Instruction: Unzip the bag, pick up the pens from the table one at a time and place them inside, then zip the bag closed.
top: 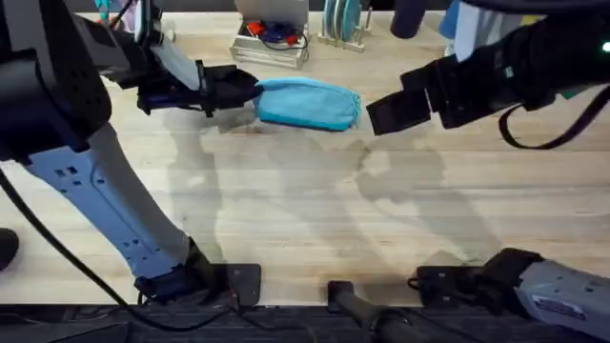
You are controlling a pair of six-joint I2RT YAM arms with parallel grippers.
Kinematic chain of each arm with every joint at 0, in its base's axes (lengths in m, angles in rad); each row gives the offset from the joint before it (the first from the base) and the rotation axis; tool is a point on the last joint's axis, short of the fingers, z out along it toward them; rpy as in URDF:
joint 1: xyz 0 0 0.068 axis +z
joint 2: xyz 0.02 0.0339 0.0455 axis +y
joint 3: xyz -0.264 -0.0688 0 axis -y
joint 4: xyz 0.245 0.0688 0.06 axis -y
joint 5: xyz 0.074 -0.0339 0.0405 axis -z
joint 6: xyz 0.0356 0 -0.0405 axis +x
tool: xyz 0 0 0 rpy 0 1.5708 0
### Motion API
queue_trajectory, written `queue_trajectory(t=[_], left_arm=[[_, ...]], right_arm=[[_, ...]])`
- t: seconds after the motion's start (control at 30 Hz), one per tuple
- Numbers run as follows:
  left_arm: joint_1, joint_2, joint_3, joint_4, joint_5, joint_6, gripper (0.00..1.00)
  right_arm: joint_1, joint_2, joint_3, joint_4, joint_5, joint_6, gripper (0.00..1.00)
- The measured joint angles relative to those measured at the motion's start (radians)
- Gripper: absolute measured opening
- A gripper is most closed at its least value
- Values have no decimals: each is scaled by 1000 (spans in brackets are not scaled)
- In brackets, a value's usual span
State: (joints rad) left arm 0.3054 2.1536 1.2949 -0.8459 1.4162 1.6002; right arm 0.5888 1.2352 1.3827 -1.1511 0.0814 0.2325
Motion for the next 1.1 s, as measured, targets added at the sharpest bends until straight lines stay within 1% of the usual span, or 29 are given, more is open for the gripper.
queue_trajectory(t=[0.03, 0.07, 0.13, 0.17, 0.23, 0.27, 0.3, 0.33, 0.5, 0.93, 1.1], left_arm=[[0, 0, 0, 0, 0, 0, 49], [0, 0, 0, 2, 0, 1, 136], [4, 0, 0, 2, -2, -1, 477], [7, 0, 0, 1, -3, -5, 593], [13, 0, 0, 2, -3, -5, 684], [15, 0, 0, 5, -3, -4, 832], [17, 0, 0, 3, -3, -8, 950], [17, 0, 0, 2, -3, -7, 980], [17, 0, 0, 2, -3, -8, 994], [17, 0, 0, 14, -3, -7, 995], [20, 0, 0, -32, -3, -7, 998]], right_arm=[[0, 0, 0, 0, 0, 0, 998], [0, 0, 0, 0, 0, 0, 998], [0, 0, 0, 0, 0, 0, 998], [0, 0, 0, 0, 0, 0, 998], [0, 0, 0, 0, 0, 0, 998], [0, 0, 0, 0, 0, 0, 998], [0, 0, 0, 0, 0, 0, 998], [0, 0, 0, 0, 0, 0, 998], [0, 0, 0, 0, 0, 0, 996], [0, 0, 0, 0, 0, 0, 998], [0, 0, 0, -6, 0, 0, 998]])
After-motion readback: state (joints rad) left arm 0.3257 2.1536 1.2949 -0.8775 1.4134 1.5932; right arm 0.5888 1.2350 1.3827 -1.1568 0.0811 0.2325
